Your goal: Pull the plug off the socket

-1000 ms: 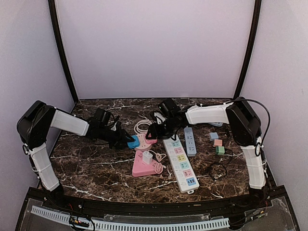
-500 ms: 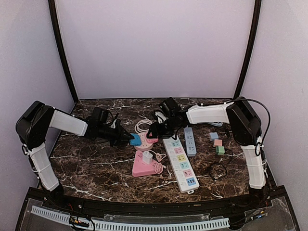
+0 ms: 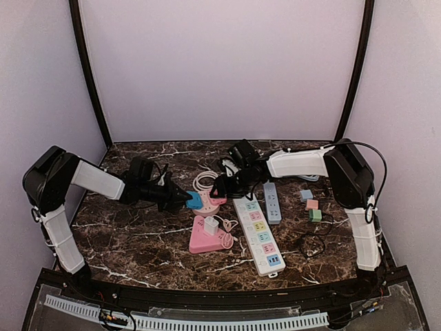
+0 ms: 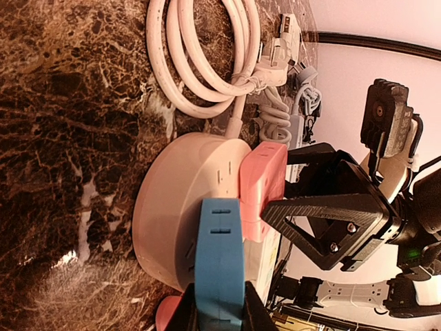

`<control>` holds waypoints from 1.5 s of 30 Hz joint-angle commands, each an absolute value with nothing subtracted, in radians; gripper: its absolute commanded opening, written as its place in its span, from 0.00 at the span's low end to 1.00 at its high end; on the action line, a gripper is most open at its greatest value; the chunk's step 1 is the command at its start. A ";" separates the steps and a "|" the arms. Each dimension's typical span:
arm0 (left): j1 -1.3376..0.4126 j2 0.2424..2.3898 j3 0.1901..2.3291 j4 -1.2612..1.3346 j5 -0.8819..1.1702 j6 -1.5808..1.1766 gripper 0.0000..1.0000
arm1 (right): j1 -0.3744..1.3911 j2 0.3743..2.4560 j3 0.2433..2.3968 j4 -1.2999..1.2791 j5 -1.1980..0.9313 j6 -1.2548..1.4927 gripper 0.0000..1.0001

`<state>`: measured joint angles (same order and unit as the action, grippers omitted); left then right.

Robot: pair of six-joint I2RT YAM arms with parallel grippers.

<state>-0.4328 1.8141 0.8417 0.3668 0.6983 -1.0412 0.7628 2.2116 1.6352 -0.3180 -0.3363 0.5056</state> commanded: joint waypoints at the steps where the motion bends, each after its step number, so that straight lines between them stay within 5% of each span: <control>1: -0.448 1.773 0.800 0.562 0.731 -1.088 0.00 | 0.770 2.255 1.612 -0.327 -0.319 0.502 0.54; 45: -0.434 1.821 0.710 0.993 0.799 -1.257 0.00 | 0.801 2.274 1.631 -0.371 -0.263 0.482 0.54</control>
<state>-0.4301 1.8446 0.7067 0.7826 0.7353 -1.2358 0.7692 2.2131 1.6409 -0.2966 -0.2852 0.5091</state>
